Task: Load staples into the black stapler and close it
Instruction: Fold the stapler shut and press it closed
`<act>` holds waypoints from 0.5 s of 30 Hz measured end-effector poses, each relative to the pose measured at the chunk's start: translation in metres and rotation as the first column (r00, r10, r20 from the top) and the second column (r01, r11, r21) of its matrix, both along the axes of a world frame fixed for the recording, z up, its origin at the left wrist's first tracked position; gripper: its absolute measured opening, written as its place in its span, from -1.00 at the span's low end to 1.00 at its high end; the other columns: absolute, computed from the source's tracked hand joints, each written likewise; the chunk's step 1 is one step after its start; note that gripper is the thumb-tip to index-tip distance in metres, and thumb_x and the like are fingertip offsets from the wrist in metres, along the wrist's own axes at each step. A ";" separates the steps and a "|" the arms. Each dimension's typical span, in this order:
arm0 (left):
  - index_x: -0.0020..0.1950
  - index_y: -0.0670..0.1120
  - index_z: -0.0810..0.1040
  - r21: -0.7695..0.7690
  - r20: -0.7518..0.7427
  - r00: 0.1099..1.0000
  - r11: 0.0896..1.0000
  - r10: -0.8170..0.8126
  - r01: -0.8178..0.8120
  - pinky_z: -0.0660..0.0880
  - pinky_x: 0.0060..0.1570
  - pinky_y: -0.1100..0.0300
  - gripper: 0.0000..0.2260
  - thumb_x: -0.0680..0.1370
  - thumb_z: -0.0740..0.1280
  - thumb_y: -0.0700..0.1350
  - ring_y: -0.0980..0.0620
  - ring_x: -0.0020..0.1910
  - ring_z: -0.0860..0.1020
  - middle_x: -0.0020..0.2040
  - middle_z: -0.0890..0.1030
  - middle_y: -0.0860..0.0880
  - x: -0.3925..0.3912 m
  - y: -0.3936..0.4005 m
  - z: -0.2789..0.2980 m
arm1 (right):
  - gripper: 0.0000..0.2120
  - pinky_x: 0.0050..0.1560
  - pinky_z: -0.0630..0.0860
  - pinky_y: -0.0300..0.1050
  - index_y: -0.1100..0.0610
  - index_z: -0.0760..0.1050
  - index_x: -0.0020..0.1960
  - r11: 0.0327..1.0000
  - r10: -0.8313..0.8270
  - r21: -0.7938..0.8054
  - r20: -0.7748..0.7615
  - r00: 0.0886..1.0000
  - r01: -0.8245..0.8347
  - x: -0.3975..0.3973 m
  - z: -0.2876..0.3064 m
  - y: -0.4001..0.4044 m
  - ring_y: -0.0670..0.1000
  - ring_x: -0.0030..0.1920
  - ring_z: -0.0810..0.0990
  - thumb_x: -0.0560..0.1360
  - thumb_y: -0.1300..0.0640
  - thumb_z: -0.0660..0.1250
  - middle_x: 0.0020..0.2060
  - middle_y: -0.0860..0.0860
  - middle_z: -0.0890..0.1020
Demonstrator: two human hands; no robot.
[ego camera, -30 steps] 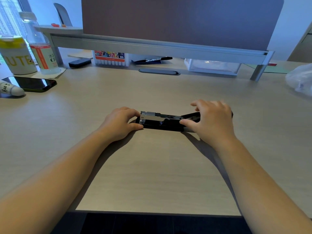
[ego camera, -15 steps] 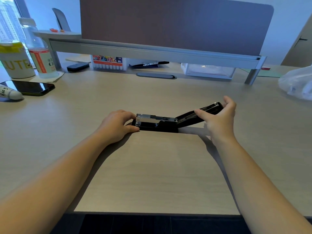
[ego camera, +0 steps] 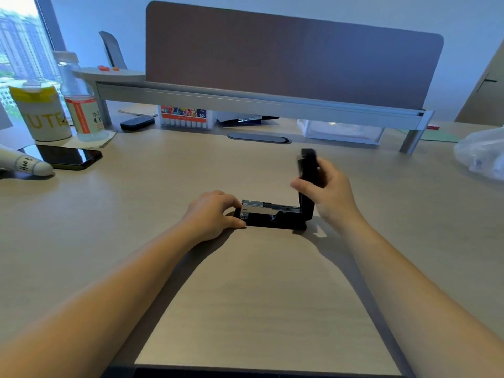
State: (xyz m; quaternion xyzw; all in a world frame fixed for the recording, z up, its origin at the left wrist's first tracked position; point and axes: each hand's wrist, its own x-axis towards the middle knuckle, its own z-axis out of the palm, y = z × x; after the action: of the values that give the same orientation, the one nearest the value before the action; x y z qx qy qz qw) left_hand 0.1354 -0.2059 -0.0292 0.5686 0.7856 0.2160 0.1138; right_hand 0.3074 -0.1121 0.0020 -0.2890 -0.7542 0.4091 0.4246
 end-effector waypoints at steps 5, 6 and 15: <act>0.14 -0.02 0.48 0.038 0.026 1.000 0.999 -0.006 0.005 0.36 0.20 -0.06 -0.65 0.39 0.34 0.02 -0.08 0.19 0.39 0.18 0.51 -0.08 -0.001 0.004 -0.005 | -0.58 -0.14 0.31 -0.40 0.07 0.43 0.19 0.980 0.052 0.170 0.264 0.963 -0.100 -0.021 0.001 -0.003 -0.01 -0.02 0.44 0.35 0.20 0.39 -0.06 -0.02 0.51; 0.13 -0.01 0.49 0.043 0.028 1.000 0.999 -0.006 0.005 0.36 0.20 -0.05 -0.66 0.39 0.35 0.03 -0.07 0.19 0.39 0.18 0.51 -0.07 -0.002 0.004 -0.006 | -0.58 -0.12 0.33 -0.38 0.06 0.43 0.19 0.977 0.059 0.181 0.300 0.952 -0.117 -0.023 0.000 -0.004 0.01 -0.02 0.45 0.35 0.20 0.39 -0.05 0.00 0.53; 0.17 -0.02 0.47 0.055 0.018 1.000 0.998 -0.011 0.010 0.35 0.19 -0.02 -0.64 0.40 0.33 0.03 -0.08 0.22 0.39 0.21 0.50 -0.08 -0.002 0.006 -0.009 | -0.51 0.09 0.38 -0.09 0.09 0.34 0.27 0.951 0.012 0.256 0.533 0.846 -0.175 -0.029 -0.008 -0.008 0.11 0.14 0.47 0.38 0.12 0.37 0.18 0.12 0.53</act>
State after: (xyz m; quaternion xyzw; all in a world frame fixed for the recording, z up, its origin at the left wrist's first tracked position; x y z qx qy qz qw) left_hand 0.1333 -0.2000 -0.0381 0.5736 0.7752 0.2422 0.1066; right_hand 0.2785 -0.1199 -0.0056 -0.2855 -0.9070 0.2178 0.2200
